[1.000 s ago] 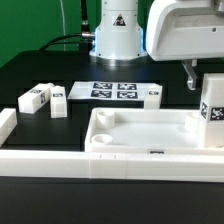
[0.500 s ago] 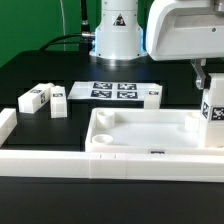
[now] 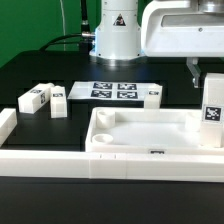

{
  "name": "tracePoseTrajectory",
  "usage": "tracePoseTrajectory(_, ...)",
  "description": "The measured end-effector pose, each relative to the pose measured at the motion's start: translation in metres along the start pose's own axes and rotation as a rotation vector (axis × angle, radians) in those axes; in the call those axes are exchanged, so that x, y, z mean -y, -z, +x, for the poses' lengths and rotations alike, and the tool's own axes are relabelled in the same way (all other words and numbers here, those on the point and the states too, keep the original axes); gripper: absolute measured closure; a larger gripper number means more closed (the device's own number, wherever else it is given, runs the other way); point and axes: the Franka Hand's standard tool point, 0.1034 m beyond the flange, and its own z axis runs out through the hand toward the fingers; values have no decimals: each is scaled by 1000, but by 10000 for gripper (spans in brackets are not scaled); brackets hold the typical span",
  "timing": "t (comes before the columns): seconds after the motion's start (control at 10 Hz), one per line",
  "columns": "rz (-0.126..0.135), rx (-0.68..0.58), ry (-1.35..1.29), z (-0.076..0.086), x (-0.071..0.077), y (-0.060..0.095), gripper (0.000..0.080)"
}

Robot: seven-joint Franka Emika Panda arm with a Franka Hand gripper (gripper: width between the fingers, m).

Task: Assemble desk

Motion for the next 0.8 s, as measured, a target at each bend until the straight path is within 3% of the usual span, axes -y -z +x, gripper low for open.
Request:
tracePoseTrajectory(0.6,2,1,-375,-1,2,0,509)
tracePoseTrajectory(0.7,12,1,-465,0,2,0,509)
tracePoseTrajectory(0.8,47,1,-594,0,1,0,509)
